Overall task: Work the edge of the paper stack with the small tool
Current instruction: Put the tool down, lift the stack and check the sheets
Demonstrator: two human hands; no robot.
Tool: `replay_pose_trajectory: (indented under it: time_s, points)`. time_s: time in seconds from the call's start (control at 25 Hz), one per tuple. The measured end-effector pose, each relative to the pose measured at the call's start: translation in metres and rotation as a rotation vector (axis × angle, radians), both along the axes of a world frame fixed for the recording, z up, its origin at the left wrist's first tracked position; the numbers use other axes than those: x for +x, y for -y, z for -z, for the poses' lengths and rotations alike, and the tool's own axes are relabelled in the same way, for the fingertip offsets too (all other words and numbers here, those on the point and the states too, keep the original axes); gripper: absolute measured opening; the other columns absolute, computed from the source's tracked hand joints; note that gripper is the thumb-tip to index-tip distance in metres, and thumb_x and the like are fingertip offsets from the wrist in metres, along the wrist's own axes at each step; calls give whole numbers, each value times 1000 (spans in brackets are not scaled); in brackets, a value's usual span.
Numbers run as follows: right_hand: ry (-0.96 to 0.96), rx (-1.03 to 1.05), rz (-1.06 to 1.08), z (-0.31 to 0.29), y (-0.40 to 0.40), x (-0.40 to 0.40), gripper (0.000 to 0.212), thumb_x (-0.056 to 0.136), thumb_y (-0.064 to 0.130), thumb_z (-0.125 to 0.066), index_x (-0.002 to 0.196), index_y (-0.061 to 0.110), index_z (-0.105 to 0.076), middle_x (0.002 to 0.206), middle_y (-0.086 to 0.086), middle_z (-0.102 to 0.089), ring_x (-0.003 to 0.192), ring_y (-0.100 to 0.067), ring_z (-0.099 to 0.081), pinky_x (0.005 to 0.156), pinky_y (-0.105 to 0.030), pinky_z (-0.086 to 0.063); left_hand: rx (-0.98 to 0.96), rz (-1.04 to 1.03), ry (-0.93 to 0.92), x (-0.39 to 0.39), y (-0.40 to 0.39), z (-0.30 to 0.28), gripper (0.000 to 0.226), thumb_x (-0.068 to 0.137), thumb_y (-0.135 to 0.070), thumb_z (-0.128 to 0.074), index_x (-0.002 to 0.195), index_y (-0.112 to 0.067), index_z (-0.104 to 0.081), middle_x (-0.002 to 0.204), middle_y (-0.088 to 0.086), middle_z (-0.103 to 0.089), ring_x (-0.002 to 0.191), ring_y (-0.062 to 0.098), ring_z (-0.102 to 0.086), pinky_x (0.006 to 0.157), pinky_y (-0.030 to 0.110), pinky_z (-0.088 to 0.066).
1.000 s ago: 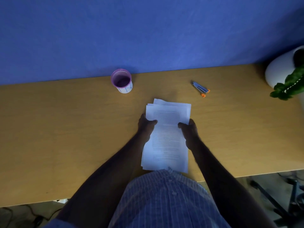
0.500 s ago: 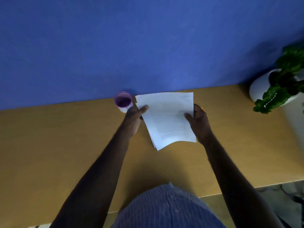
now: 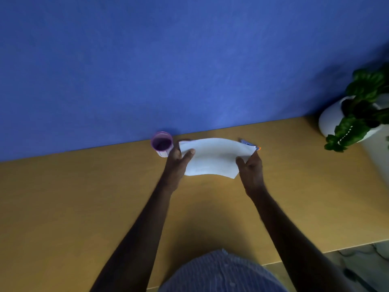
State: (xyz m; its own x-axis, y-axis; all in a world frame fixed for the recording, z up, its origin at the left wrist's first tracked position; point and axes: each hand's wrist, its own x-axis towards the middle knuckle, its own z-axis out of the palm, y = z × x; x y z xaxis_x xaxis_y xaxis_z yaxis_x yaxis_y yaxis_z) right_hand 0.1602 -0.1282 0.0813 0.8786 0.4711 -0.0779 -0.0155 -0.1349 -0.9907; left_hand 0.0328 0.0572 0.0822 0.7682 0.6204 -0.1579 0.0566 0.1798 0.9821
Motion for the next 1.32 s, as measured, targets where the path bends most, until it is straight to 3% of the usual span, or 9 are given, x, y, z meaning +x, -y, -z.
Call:
replay_pose_trajectory:
  time_s: [0.12, 0.24, 0.36, 0.48, 0.72, 0.88, 1.04, 1.24, 1.32]
  points:
    - [-63, 59, 5, 0, -3, 2, 50, 88, 3, -53, 113, 42, -72, 108, 14, -76, 105, -5, -71, 91, -33, -59, -18, -29, -64, -1, 7, 9, 27, 100, -13, -63, 127, -17, -63, 126, 7, -72, 123, 28, -65, 110, 45, -50]
    - [-59, 45, 38, 5, -5, 10, 38, 92, 5, -56, 119, 27, -72, 110, 10, -77, 108, -9, -72, 88, -28, -56, -28, -43, -12, -1, 1, 1, 22, 91, -31, -69, 113, -33, -71, 116, -3, -76, 115, 20, -69, 101, 36, -55]
    - [-61, -29, 14, 14, -3, 12, 52, 96, -2, -57, 113, 45, -71, 106, 19, -76, 104, -3, -71, 87, -26, -60, -24, -76, -20, 0, 2, 6, 18, 91, -24, -70, 106, -34, -75, 110, -5, -78, 107, 16, -70, 98, 37, -55]
    - [-87, -89, 24, 30, 0, 15, 28, 97, -4, -58, 109, 19, -69, 96, 14, -75, 95, -4, -71, 83, -39, -59, -40, -100, -44, 1, 5, 15, 20, 92, -23, -69, 108, -34, -76, 114, -3, -78, 112, 19, -72, 100, 39, -56]
    - [-133, -68, 16, 35, -3, 14, 42, 100, -3, -55, 137, 16, -59, 125, -7, -71, 116, -21, -68, 94, -37, -59, -65, -99, -48, 7, 5, 23, 24, 100, -23, -60, 123, -22, -69, 123, -1, -75, 118, 20, -69, 102, 40, -53]
    - [-117, -186, 46, 43, -2, 22, 25, 101, 15, -63, 124, 24, -61, 112, 4, -72, 102, -17, -69, 73, -21, -53, -80, -149, -81, 18, -2, 23, 22, 101, -31, -56, 113, -18, -70, 111, 8, -72, 104, 23, -65, 89, 38, -51]
    - [-136, -313, 41, 69, 0, 24, 16, 100, 18, -65, 115, 21, -59, 100, 9, -68, 92, -20, -65, 64, -22, -47, -2, -216, -244, 34, -1, 48, 23, 108, -25, -52, 90, -21, -66, 80, -15, -65, 76, 2, -56, 71, 24, -44]
    - [-184, -510, 114, 108, 7, 48, 37, 93, 12, -70, 128, 10, -58, 126, -7, -65, 99, -24, -65, 74, -31, -53, 222, -174, -503, 46, 0, 92, 28, 106, -23, -50, 80, -13, -55, 69, -9, -56, 67, 13, -53, 68, 30, -37]
    - [-139, -523, 212, 117, 8, 67, 43, 92, 7, -71, 132, 5, -56, 134, -15, -59, 105, -31, -67, 86, -39, -56, 276, -142, -580, 51, -4, 106, 31, 105, -20, -51, 76, -11, -52, 69, 3, -59, 75, 33, -58, 68, 33, -35]
